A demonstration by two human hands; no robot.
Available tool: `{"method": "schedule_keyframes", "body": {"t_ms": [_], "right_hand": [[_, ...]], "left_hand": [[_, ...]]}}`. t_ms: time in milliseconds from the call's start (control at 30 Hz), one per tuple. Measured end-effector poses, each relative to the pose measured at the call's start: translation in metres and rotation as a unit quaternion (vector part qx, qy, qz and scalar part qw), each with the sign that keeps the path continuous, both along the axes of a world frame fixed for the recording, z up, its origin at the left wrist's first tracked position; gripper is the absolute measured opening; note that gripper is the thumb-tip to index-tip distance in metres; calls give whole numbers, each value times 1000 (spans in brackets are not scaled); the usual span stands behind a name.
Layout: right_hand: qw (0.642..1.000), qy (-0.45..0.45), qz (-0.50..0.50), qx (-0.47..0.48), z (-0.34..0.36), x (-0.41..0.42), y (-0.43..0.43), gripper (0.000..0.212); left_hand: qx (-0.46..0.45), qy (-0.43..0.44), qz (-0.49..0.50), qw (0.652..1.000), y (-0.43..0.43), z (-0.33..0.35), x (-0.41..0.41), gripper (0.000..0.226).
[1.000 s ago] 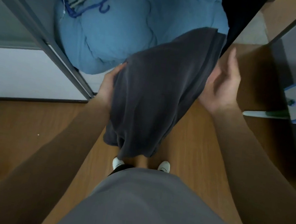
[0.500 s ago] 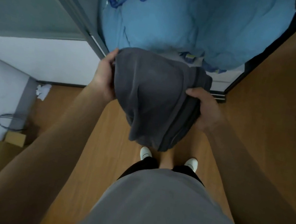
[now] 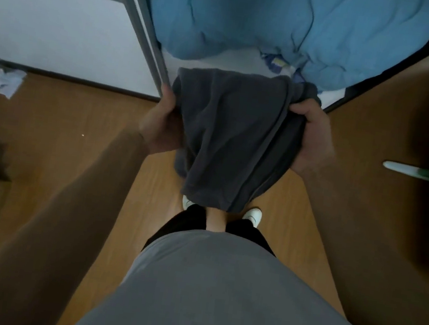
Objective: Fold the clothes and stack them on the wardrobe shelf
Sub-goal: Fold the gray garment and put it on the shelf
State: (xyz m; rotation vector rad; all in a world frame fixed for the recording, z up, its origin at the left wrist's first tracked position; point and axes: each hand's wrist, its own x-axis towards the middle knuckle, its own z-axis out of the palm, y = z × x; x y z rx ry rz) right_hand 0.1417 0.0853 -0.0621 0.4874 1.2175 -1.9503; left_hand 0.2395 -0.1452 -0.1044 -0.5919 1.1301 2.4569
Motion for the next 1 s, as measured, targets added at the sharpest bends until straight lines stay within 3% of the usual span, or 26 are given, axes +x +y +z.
{"method": "schedule_keyframes", "body": {"t_ms": [67,233,367,467,567,667,733,900,1000], "right_hand": [[999,-1,5,51,-2,-3,-3,33],[984,8,45,174,-11,-12,-25,45],[973,10,50,223,-15,-21,-36,39],[974,1,60,219,-20,-22,-38,35],[979,7,93,182,-20,-25,-36,36],[962,-1,186,197,-17,-31,-30,59],[952,-26,204,227,-16,-31,-29,73],[976,-69,149,145,-14,-20,-40,64],[973,-18,79,217,-10,-14,-51,61]], "left_hand": [[-68,16,-75,995,-16,0,2,109],[-357,-53,-67,930,-34,-2,-15,51],[-451,-103,-196,865,-47,5,-21,35],[-434,-164,-223,857,-50,10,-23,35],[-320,-151,-136,925,-54,10,-22,34],[-191,-115,9,975,-54,12,-26,30],[-149,-108,71,980,-52,16,-34,33],[-136,-59,135,980,-57,38,-59,32],[-172,3,158,972,-63,65,-80,31]]}}
